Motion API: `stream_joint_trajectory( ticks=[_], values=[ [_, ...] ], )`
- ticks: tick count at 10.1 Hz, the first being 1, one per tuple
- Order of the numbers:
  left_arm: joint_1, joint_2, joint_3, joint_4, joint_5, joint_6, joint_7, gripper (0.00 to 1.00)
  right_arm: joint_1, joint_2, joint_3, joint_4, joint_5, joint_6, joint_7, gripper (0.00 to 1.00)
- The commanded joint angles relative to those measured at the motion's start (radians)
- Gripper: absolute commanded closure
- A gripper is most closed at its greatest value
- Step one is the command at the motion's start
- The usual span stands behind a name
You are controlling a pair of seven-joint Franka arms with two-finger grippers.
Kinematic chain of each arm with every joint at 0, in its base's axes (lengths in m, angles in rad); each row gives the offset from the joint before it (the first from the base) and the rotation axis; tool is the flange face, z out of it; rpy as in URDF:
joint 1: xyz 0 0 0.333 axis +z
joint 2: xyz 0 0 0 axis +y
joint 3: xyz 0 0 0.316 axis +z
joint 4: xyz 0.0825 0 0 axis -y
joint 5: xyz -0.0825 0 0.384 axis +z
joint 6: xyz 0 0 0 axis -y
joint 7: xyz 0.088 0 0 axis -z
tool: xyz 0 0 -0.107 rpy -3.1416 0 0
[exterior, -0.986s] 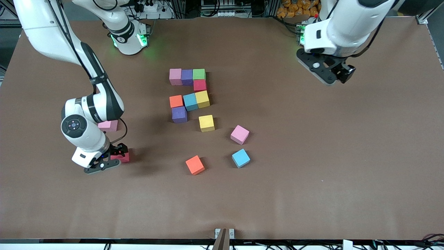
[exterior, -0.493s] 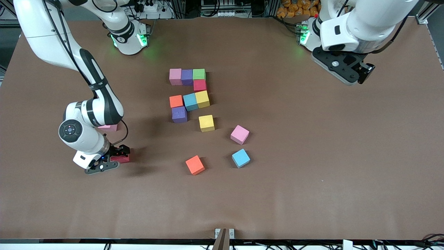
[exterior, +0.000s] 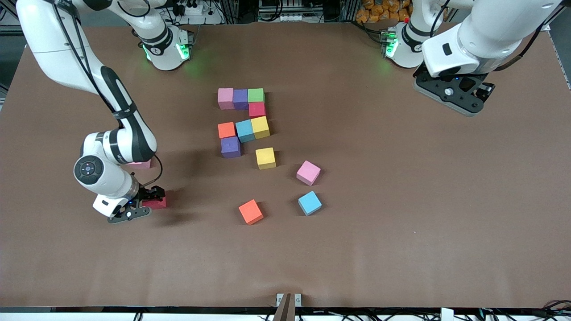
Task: Form number 2 with 11 blocks
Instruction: 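Grasp the pink cube with the right gripper, then carry the pink cube below the violet cube with the right gripper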
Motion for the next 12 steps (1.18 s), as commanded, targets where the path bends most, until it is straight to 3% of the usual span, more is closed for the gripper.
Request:
stream_joint_trajectory(
  ticks=[1,2,3,7,9,12],
  values=[
    [0.001,0.017,-0.003,0.034,-0.009,-0.02,-0.034,0.0,-0.017,0.0,0.019,-0.02,0.024,0.028,-0.022,0.54],
    [0.002,0.019,-0.003,0.034,-0.009,-0.018,-0.033,0.0,-0.011,-0.002,0.019,-0.017,0.024,0.027,-0.013,0.81],
    [0.004,0.019,-0.003,0.034,-0.011,-0.02,-0.024,0.0,0.001,-0.005,0.021,-0.014,0.026,0.027,-0.007,1.0],
    [-0.002,0.019,-0.004,0.034,-0.011,-0.02,-0.025,0.0,0.134,-0.011,0.024,0.089,0.033,-0.122,0.207,1.0],
    [0.001,0.017,-0.004,0.034,-0.011,-0.02,-0.024,0.0,0.202,-0.012,0.042,0.095,0.135,-0.127,0.281,1.0],
    [0.001,0.019,-0.004,0.032,-0.011,-0.02,-0.024,0.0,0.344,-0.012,0.041,0.075,0.153,-0.128,0.45,1.0]
  ],
)
